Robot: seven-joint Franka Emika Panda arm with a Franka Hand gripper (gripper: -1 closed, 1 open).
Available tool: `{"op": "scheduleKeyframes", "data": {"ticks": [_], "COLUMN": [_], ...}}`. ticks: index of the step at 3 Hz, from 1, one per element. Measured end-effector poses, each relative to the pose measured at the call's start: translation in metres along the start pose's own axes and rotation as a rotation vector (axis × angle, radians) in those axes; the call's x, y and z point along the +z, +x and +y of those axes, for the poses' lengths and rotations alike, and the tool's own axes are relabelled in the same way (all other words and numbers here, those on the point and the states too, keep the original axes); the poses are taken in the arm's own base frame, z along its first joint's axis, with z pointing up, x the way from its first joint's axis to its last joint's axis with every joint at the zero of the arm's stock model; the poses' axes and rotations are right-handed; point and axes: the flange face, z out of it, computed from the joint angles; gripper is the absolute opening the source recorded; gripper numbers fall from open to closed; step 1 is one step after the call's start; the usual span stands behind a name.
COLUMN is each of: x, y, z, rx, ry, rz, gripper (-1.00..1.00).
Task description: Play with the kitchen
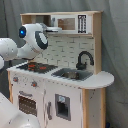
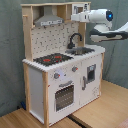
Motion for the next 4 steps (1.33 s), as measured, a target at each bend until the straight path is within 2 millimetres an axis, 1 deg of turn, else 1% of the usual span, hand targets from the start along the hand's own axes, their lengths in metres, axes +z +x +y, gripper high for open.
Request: {"op": "scheduleKeyframes", "data": {"ticks": [3, 4], "x": [-0.034, -0.036], "y": [-0.010, -0.011], "z": [-0.015, -0.012], "rx": [0.001, -0.001], "ry": [-0.069, -0.077], "rz": [0.017, 0.015], "gripper": [-1.00, 1.00]}}
